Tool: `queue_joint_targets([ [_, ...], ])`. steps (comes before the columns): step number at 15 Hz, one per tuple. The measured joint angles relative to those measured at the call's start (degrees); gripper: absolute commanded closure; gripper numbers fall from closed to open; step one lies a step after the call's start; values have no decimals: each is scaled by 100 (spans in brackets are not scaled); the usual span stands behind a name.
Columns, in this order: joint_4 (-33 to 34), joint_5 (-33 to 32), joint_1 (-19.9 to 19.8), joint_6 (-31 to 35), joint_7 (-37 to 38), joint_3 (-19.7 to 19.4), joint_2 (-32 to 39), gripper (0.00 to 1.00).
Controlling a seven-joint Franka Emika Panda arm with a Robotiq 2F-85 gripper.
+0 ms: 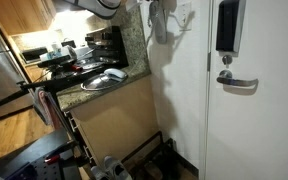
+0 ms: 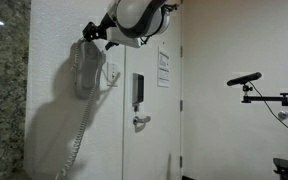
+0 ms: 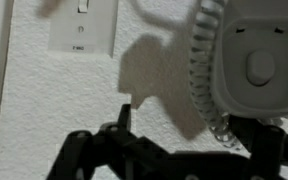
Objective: Hang up the telephone cord on the handset
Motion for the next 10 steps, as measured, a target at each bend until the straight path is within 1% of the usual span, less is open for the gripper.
queue_joint_targets([
  [3, -155, 0, 65, 196, 0, -11, -72, 0],
  [6, -511, -8, 295, 559, -32, -102, -246, 0],
  [8, -946, -11, 699, 785, -127, -329, -426, 0],
  [10, -1545, -5, 1247, 854, -277, -556, -662, 0],
])
